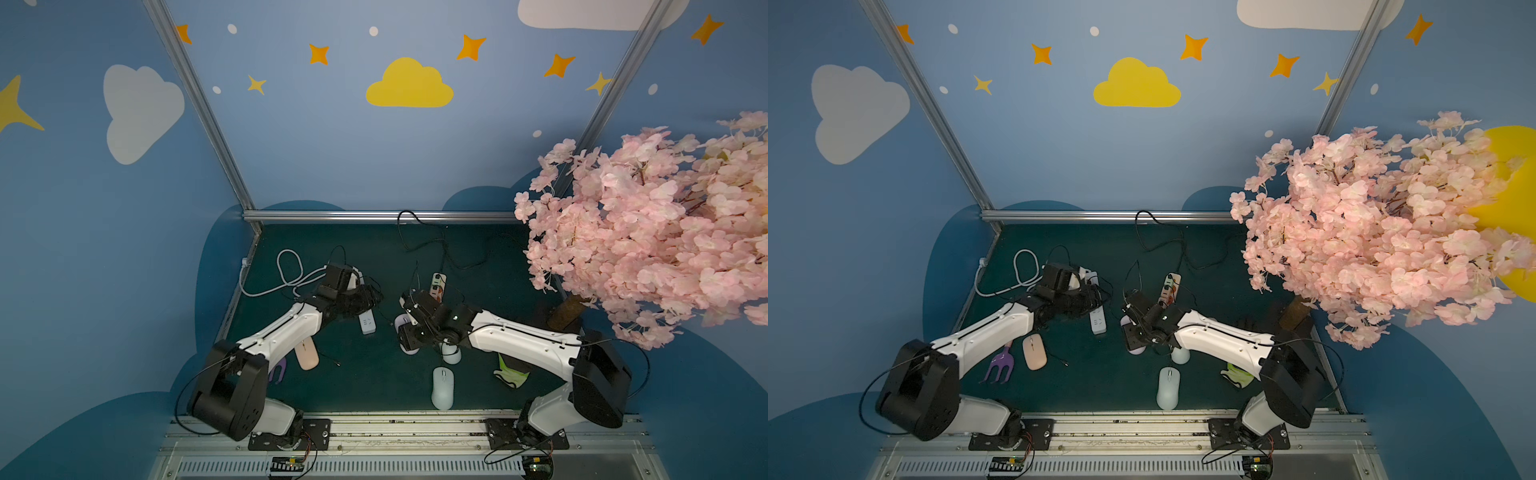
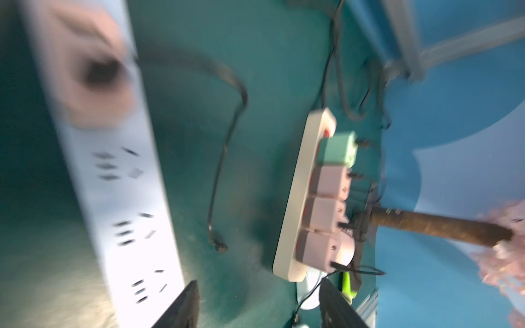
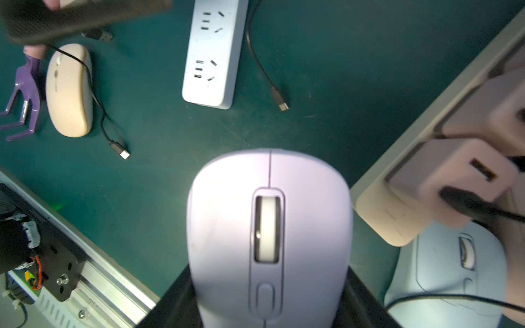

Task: Unplug the wireless mouse
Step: Place the mouse at the center of the board.

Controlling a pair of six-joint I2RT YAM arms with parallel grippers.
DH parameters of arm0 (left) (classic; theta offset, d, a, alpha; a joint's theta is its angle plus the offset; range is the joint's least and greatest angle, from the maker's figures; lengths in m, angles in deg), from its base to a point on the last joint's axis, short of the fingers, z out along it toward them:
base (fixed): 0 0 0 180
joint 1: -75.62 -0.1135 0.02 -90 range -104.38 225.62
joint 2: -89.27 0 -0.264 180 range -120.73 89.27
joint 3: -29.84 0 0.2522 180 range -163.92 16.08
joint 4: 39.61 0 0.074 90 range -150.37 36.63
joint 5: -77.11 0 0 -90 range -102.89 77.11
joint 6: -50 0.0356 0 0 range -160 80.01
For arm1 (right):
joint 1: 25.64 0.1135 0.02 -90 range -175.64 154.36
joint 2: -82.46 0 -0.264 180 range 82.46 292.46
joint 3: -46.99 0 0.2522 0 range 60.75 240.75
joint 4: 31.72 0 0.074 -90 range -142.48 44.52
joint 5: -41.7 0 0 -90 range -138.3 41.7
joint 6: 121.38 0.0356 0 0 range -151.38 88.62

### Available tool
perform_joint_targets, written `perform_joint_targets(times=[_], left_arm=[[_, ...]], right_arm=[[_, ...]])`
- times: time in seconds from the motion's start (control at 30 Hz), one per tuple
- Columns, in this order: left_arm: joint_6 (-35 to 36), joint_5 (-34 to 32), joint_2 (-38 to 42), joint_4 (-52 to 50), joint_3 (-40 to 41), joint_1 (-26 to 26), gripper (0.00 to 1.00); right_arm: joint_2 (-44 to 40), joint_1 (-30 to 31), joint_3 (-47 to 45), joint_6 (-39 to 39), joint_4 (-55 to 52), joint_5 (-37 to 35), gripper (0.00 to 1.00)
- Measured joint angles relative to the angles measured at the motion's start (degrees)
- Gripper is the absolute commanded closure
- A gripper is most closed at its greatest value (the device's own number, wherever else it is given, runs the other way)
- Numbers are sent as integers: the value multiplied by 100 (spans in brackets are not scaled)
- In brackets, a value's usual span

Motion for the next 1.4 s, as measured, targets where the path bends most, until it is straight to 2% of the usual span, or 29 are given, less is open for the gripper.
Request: perform_joint_targets(times=[0.1,0.2,0.37,0.47,0.6,0.77,1.0,1.2,1.4], left_arm=[[-24,-273,1034,-227,393,-627,22],[9,-374,1749,-592,599,-1309,17],[201,-385,2599,-1388,671,-2424,15],[317,-413,2905,-1794,638,-2765,15],[422,-592,3012,-2271,468,-2804,11],[505,-1252,3029,-2900,83,-2804,8],[599,-1622,3206,-3263,-48,-2811,8],[616,-1711,3309,-3392,-48,-2811,8],[614,-1733,3338,-3473,-42,-2800,8]], right_arm=[[568,293,680,-114,-61,127,100],[1182,549,1346,-273,-173,319,100],[2256,782,2494,-396,-647,667,100],[2883,809,3246,-369,-1108,739,100],[3644,807,4288,-197,-1880,675,100],[4365,815,5263,-28,-2634,656,100],[5023,892,6109,-4,-3303,686,100],[5108,903,6168,31,-3528,765,84],[5125,911,6168,31,-3550,957,73]])
